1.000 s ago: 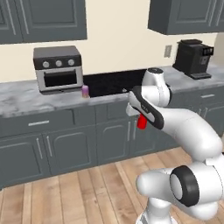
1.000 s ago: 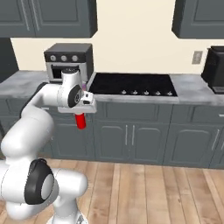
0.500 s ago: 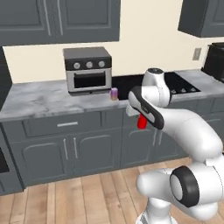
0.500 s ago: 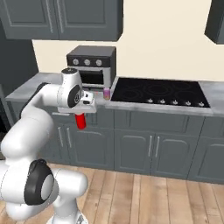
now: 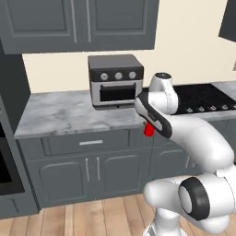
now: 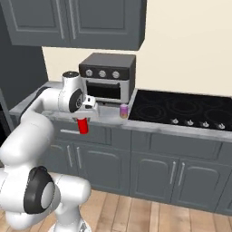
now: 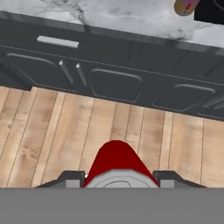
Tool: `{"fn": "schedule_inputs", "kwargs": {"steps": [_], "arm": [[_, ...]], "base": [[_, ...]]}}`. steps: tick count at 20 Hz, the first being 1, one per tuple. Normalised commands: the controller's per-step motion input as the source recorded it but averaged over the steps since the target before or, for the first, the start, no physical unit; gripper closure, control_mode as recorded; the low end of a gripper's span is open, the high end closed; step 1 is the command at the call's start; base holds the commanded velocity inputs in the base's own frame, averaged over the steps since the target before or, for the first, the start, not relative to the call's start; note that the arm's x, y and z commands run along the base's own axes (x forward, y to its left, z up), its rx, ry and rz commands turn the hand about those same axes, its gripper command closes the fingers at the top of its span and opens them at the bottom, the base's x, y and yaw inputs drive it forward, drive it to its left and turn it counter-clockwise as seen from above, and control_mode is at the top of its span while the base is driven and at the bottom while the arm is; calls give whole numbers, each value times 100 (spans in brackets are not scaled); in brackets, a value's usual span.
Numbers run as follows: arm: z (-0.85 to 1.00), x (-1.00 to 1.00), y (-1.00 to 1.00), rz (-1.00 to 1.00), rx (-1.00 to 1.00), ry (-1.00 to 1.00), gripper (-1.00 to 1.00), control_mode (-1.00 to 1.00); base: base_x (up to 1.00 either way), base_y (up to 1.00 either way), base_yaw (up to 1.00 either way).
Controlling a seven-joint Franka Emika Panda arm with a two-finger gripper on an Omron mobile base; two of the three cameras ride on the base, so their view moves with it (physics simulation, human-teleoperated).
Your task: Four empty soda cans are scattered around the kitchen. Gather all the cans and cluster them next to the stove for recycling.
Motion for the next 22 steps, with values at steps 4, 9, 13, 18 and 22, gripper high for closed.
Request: {"fn": "schedule_inputs", "kwargs": {"steps": [4,9,13,18,22], "arm": [[0,0,0,0,0,0,100,100],[0,0,0,0,0,0,100,100],[0,0,0,0,0,0,100,100],[0,0,0,0,0,0,100,100],[0,0,0,0,0,0,100,100]], "base": [[78,6,12],[45,0,7],[31,-3,4],[41,-4,1],[41,0,0]]}}
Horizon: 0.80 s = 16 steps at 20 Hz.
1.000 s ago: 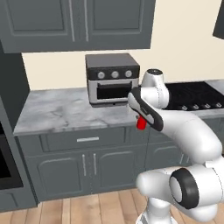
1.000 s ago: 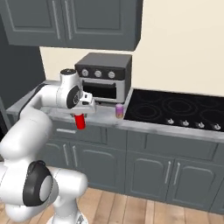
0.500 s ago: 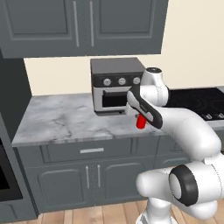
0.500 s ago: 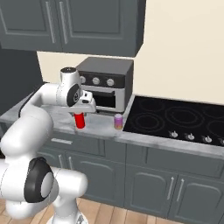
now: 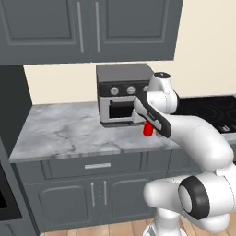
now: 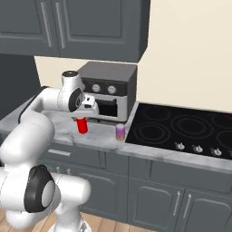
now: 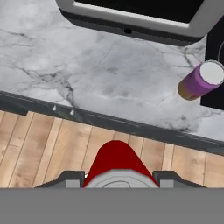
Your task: Four empty soda cans are scattered around the kitchen. Gather all the cans and cluster them next to the stove for recycling.
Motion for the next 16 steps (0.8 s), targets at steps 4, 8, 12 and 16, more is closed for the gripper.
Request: {"fn": "schedule_inputs", "kwargs": {"steps": [4,8,12,16], "arm": [[0,0,0,0,0,0,100,100],[0,0,0,0,0,0,100,100],[0,0,0,0,0,0,100,100],[0,0,0,0,0,0,100,100]], "base": [[38,0,0],[34,-1,0],[29,-2,0],[17,-4,0]]}}
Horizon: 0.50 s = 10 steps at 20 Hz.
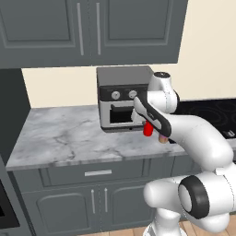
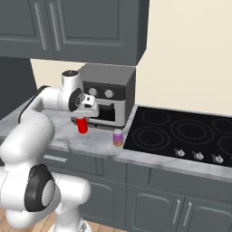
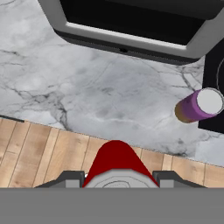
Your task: Four empty soda cans are scattered around the kitchen. Gather all the cans and cluster them next to the stove for recycling.
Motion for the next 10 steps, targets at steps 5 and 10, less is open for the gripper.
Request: {"fn": "schedule_inputs", "kwargs": {"steps": [5,10], "arm": [[-4,2,-5,-2,0,0,100,-100],[-10,11,-9,-6,0,0,100,-100]], "base": [[3,-2,-1],[0,0,0]]}}
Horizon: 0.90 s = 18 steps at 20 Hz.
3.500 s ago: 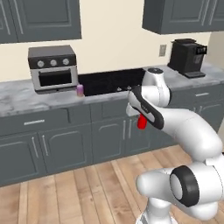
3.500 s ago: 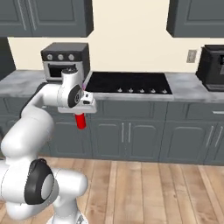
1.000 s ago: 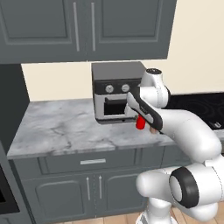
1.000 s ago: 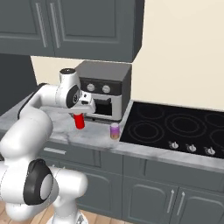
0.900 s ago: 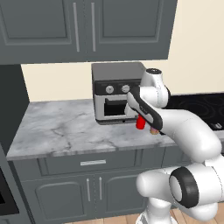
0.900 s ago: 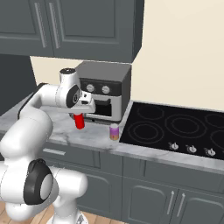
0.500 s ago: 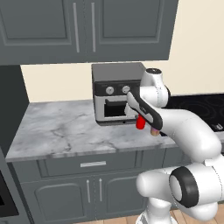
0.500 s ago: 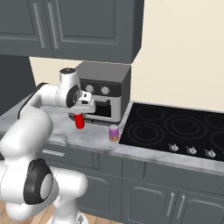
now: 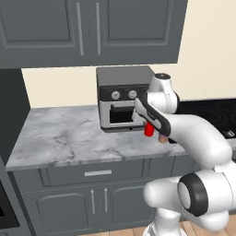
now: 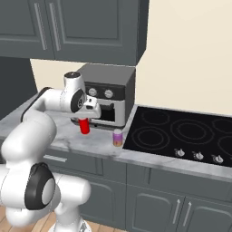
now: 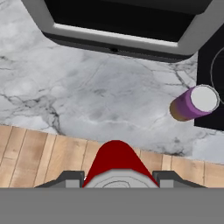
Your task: Four empty soda cans are scattered around the kitchen. Gather all the cans and cluster them next to the stove for recycling.
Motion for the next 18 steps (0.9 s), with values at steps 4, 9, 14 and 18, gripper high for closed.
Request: {"fn": "schedule_inputs", "kwargs": {"steps": [4,9,14,18], "arm": [[-13,17,-2,-6,0,0,100,-100],[-15,20,0,-6,0,0,100,-100],[-19,18,-5,-6,0,0,100,-100],[-25,15,-9,-6,0,0,100,-100]], "base": [[0,0,0],[0,0,0],[0,0,0],[0,0,0]]}}
